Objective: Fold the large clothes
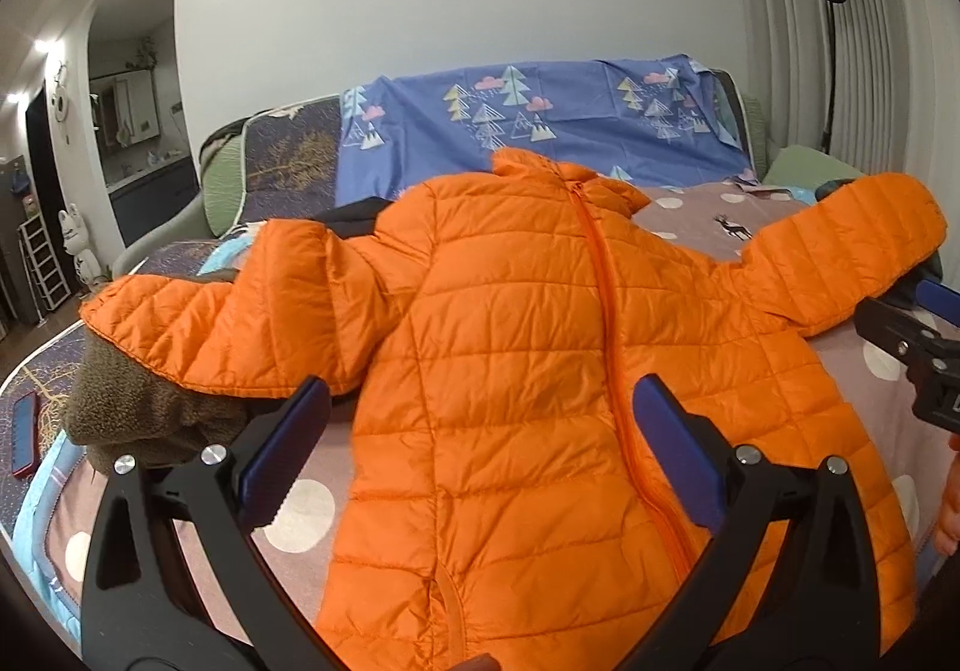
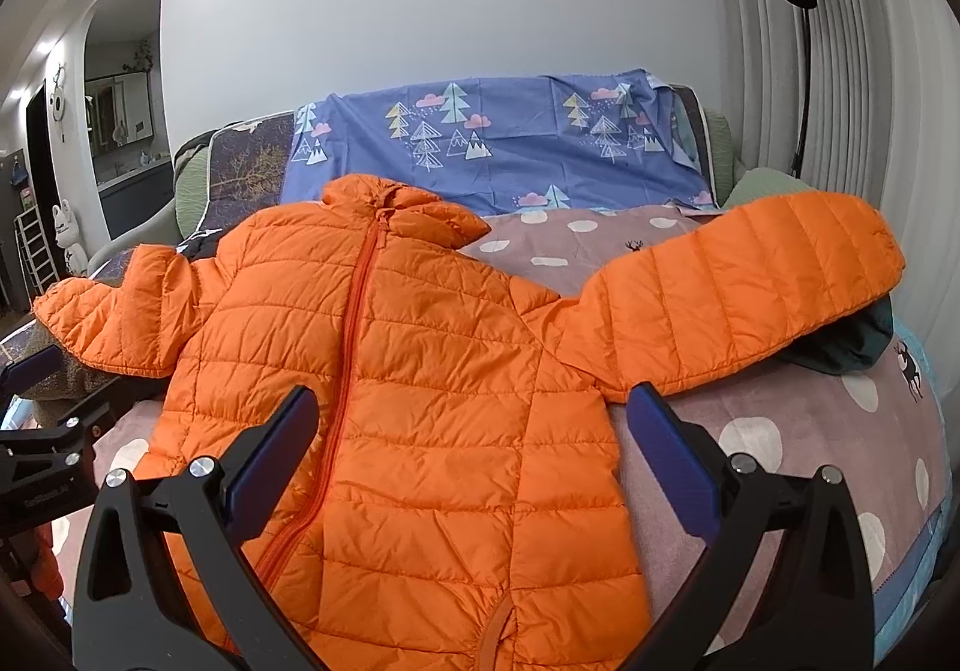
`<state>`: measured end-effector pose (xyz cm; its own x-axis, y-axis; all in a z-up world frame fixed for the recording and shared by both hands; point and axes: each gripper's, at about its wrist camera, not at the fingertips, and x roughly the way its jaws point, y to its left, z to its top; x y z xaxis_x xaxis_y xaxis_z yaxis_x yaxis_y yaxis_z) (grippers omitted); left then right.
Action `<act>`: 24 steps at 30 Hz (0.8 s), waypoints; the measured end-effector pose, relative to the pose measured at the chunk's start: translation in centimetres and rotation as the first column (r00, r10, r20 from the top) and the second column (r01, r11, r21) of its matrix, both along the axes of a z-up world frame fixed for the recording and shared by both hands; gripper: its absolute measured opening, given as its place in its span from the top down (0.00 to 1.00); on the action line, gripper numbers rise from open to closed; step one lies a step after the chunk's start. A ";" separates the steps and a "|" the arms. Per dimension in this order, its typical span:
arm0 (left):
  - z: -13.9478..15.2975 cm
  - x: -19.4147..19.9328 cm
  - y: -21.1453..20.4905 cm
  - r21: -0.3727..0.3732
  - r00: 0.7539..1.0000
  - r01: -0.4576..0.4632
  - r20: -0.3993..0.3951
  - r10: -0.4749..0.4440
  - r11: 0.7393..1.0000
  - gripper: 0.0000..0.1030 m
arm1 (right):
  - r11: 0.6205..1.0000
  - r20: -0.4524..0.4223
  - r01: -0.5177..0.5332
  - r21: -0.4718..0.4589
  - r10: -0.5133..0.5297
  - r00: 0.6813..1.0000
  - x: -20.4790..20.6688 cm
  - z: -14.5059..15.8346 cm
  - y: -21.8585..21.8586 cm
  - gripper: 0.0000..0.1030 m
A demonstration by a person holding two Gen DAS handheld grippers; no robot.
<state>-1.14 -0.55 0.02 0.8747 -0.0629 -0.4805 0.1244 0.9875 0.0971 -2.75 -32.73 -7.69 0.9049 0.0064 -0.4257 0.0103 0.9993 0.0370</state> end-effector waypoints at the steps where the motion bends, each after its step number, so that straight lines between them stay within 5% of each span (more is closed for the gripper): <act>1: 0.1 0.0 0.0 -0.002 1.000 -0.002 0.002 0.002 1.000 0.02 | 1.000 0.002 -0.003 -0.002 0.003 1.000 0.0 0.1 0.1 0.01; 11: 0.0 0.5 0.1 -0.023 1.000 -0.019 -0.006 0.018 1.000 0.02 | 1.000 0.003 -0.009 0.000 0.009 1.000 0.3 0.3 0.4 0.01; 24: -0.3 1.0 -1.5 -0.019 0.994 0.092 -0.066 -0.093 0.996 0.02 | 1.000 -0.017 -0.009 0.016 0.009 1.000 0.7 0.3 0.4 0.01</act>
